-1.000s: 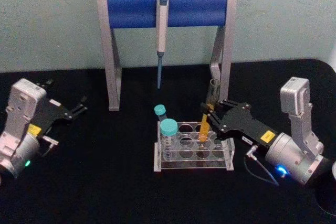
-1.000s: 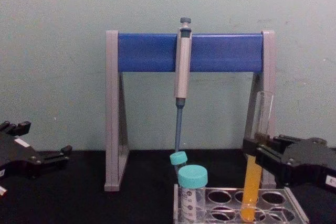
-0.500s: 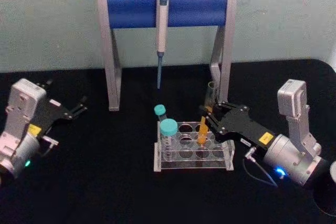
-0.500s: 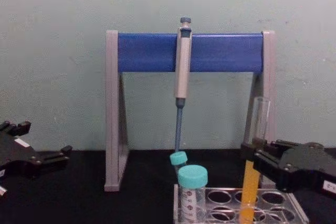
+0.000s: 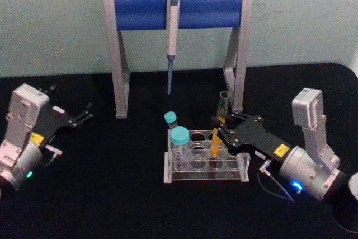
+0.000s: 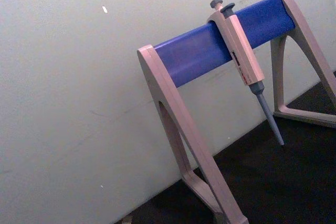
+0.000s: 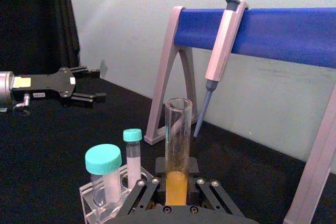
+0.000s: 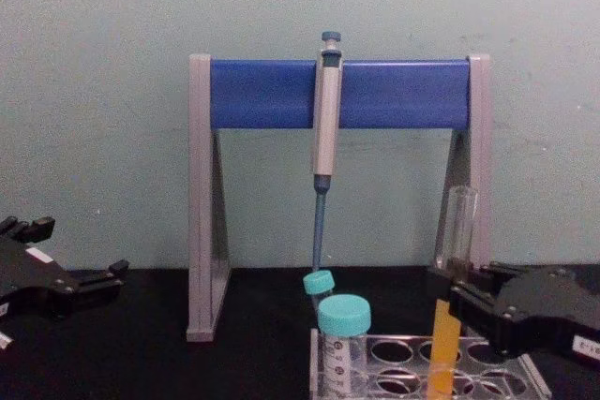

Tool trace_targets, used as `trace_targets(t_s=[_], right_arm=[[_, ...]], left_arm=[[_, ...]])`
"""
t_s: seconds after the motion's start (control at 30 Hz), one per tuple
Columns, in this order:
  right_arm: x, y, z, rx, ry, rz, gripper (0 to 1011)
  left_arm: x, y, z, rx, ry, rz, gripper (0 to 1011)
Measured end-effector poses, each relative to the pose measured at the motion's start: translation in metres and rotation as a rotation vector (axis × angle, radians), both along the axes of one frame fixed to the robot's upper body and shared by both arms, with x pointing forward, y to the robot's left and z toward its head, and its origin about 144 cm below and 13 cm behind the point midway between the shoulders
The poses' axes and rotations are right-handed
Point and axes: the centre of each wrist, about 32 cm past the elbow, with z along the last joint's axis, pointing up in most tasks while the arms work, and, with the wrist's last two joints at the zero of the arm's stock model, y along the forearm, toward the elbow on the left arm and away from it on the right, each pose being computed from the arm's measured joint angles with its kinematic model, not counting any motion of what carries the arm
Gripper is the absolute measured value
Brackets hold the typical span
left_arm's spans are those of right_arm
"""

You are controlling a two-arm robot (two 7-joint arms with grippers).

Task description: Pick up the test tube from the test tube rack, shake it, then place it back into the test tube rack.

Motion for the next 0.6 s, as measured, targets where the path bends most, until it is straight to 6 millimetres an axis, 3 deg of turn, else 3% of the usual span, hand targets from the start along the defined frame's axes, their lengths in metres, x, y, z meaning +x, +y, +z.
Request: trace_targets(t_s=[0.6], right_arm=[[0.0007, -0.0001, -0.0047, -0.008, 0.014, -0.001, 226]], left_arm=[[0.0, 0.0, 0.0, 0.0, 0.0, 0.0, 1001]])
